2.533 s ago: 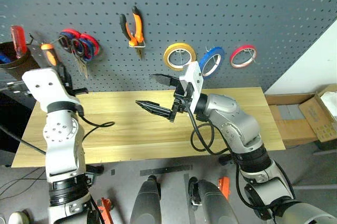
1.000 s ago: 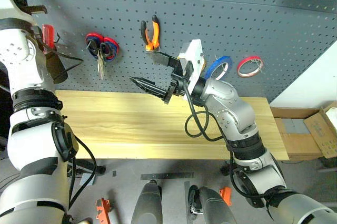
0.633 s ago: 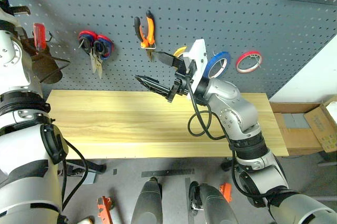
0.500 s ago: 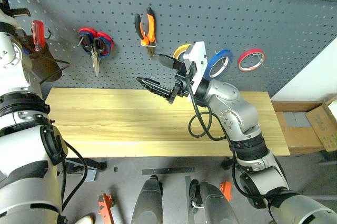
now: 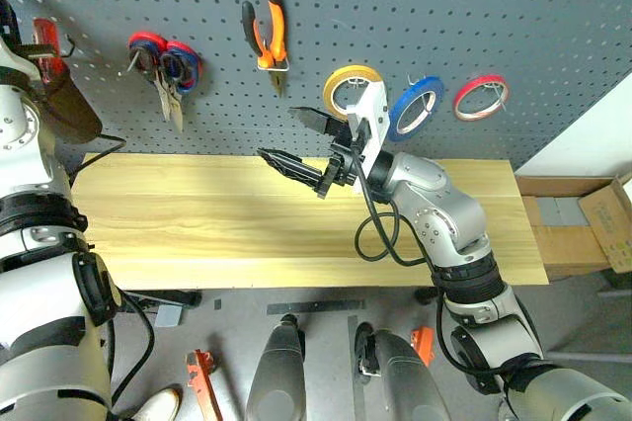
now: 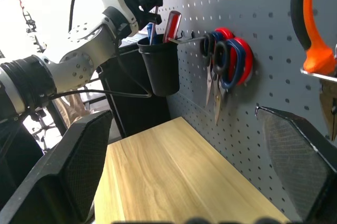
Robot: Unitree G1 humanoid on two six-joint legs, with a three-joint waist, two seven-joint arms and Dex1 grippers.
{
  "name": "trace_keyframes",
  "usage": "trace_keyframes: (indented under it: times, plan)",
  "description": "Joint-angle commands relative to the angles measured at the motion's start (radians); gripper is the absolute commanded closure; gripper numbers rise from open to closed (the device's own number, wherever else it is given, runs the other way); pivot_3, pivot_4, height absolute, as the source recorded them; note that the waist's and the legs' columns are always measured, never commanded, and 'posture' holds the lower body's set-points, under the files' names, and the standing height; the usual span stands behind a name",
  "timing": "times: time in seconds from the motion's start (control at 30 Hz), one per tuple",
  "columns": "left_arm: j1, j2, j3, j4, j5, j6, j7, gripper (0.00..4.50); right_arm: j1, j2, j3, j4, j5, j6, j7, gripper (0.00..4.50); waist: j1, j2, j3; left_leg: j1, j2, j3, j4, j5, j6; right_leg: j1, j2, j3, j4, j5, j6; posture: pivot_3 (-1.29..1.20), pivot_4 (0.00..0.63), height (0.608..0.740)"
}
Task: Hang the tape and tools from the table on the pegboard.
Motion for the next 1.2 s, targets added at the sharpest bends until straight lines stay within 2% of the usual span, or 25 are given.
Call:
trace_keyframes:
  times: [0.03, 0.73, 1.07, 1.1, 1.2]
  plan:
    - [0.003, 0.028, 0.019, -0.07, -0.011, -0.002, 0.001, 3.67, -0.038, 0.028, -0.044, -0.059, 0.059, 0.008, -0.016, 0.0, -0.001, 0.0, 0.006, 0.0, 0.0, 0.0, 0.0, 0.0, 0.0, 0.0, 0.0, 0.0, 0.0, 0.0, 0.0, 0.19, 0.415, 0.74]
    - [0.065, 0.018, 0.026, -0.153, -0.022, 0.045, 0.007, 3.67, -0.057, 0.038, -0.057, -0.065, 0.107, 0.006, -0.026, 0.0, -0.022, 0.001, 0.02, -0.002, 0.0, 0.001, -0.002, 0.0, 0.0, -0.003, -0.002, 0.0, -0.001, 0.0, 0.0, 0.18, 0.416, 0.74]
    - [0.086, 0.004, 0.038, -0.194, -0.029, 0.05, 0.013, 0.23, -0.055, 0.028, -0.055, -0.052, 0.097, -0.005, -0.02, 0.0, -0.023, 0.001, 0.02, -0.002, 0.0, 0.002, -0.003, 0.0, 0.0, -0.003, -0.002, 0.001, -0.002, 0.0, 0.0, 0.18, 0.404, 0.74]
    - [0.092, 0.003, 0.042, -0.202, -0.029, 0.053, 0.015, 0.04, -0.055, 0.028, -0.055, -0.052, 0.096, -0.005, -0.02, 0.0, -0.023, 0.001, 0.02, -0.002, 0.0, 0.002, -0.003, 0.0, 0.0, -0.003, -0.002, 0.001, -0.002, 0.0, 0.0, 0.18, 0.404, 0.74]
    - [0.112, -0.007, 0.053, -0.231, -0.037, 0.061, 0.02, 0.04, -0.058, 0.026, -0.055, -0.042, 0.092, -0.013, -0.016, 0.0, -0.023, 0.001, 0.02, -0.002, 0.0, 0.002, -0.004, 0.0, 0.0, -0.004, -0.002, 0.001, -0.002, 0.0, 0.0, 0.19, 0.396, 0.74]
